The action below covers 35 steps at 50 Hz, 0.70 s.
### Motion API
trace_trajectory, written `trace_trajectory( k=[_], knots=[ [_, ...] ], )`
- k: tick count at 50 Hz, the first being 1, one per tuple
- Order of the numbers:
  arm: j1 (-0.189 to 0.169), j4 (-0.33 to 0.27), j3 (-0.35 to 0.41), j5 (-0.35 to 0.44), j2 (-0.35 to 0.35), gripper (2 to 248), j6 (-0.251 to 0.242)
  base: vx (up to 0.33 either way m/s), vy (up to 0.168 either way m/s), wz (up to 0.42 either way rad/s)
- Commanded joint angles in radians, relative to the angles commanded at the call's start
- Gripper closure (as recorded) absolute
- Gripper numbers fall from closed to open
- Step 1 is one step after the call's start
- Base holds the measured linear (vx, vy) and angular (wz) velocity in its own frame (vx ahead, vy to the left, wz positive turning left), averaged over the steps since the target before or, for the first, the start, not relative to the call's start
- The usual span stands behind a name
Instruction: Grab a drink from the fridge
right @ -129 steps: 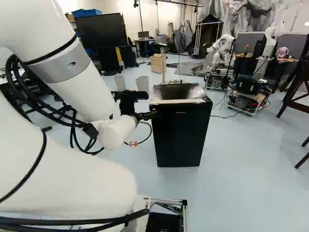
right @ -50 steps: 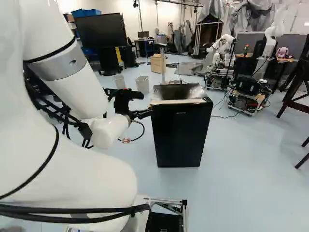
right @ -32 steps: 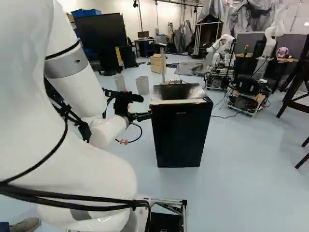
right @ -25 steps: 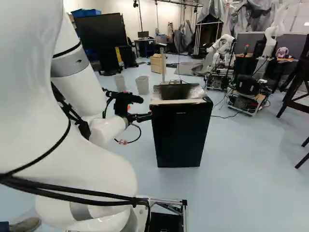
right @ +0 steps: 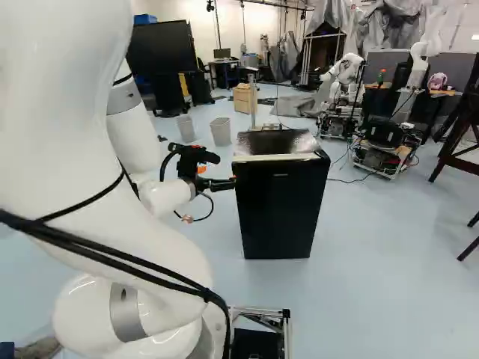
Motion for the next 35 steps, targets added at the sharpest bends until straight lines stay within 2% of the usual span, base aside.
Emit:
trace_trajectory(
  k=[35],
  knots=[
    [0.098, 0.284, -0.157, 0.075, -0.239, 3, 0.0, 0.0, 0.0, 0.0]
  ],
)
